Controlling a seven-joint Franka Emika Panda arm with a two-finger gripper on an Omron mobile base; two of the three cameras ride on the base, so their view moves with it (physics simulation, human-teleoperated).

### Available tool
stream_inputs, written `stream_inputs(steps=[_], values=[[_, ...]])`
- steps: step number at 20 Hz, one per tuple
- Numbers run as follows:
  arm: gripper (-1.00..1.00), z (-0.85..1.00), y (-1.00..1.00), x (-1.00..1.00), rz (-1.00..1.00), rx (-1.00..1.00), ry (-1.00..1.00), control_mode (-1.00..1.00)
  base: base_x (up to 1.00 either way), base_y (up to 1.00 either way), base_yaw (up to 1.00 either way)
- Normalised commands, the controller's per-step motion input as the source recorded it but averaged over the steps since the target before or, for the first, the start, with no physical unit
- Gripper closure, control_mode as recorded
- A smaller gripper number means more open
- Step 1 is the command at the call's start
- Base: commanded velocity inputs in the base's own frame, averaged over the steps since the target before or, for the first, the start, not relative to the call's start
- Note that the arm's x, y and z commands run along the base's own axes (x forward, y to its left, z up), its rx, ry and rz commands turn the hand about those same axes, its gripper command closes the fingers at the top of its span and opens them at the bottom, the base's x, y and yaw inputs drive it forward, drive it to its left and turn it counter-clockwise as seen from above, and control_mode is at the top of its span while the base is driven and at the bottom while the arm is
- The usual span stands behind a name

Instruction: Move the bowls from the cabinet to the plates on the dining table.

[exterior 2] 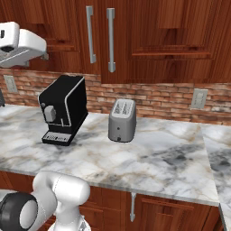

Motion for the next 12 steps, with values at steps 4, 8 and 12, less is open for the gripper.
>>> stream_inputs(steps=[4, 8, 12], values=[[-1.0, -0.57, 0.01, 0.0, 0.04, -0.26, 0.0, -1.0, 0.0, 0.0, 0.0], [-1.0, -0.3, 0.0, 0.02, 0.02, -0.18, 0.0, -1.0, 0.0, 0.0, 0.0], [-1.0, -0.02, -0.01, 0.17, 0.01, -0.07, 0.0, -1.0, 0.0, 0.0, 0.0]])
